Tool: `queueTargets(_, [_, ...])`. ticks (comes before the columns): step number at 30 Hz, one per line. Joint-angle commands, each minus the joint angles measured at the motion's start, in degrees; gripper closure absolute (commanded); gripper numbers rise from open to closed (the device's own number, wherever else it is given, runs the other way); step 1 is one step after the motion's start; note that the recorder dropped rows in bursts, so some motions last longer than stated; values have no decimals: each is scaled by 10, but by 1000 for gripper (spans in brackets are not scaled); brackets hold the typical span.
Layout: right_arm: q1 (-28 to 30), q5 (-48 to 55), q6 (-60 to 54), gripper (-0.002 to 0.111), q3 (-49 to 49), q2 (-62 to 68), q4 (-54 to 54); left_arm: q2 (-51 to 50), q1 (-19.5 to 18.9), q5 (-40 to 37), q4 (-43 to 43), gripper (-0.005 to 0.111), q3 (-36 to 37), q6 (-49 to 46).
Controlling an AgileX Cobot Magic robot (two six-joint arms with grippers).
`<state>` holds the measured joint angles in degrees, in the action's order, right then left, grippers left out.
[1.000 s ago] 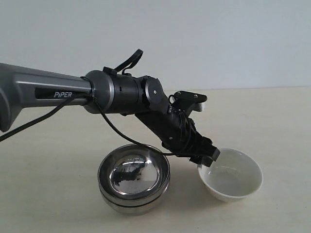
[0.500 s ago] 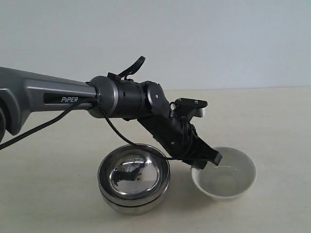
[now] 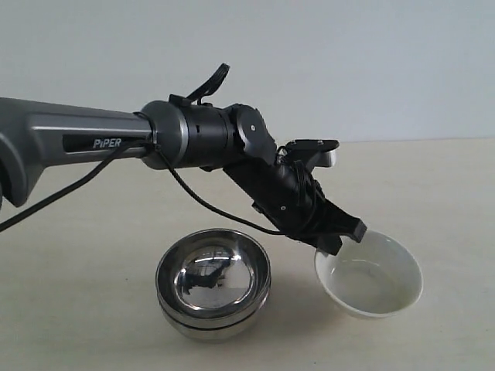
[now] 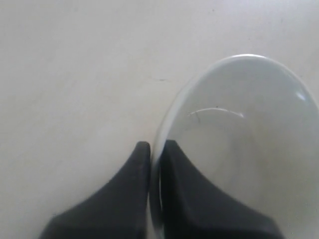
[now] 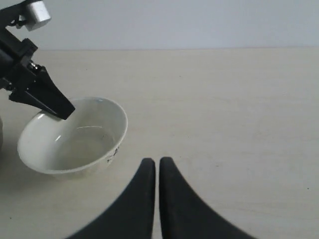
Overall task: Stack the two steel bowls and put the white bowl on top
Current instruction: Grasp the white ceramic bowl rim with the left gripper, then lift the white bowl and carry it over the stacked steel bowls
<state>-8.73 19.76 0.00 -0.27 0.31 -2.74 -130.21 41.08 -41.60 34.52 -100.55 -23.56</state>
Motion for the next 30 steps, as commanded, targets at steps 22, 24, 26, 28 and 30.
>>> queueTargets(22, [2, -3, 0, 108, 3, -3, 4, 225, -75, -118, -35, 103, 102, 62])
queueTargets(24, [2, -3, 0, 108, 3, -3, 4, 246, -89, -104, -35, 103, 136, 61])
queueTargets(26, [2, -3, 0, 108, 3, -3, 4, 266, -103, -92, -35, 103, 170, 60])
queueTargets(28, [2, -3, 0, 108, 3, -3, 4, 280, -116, -91, -35, 103, 196, 49])
queueTargets(30, [2, -3, 0, 108, 3, -3, 4, 296, -132, -91, -35, 103, 222, 45])
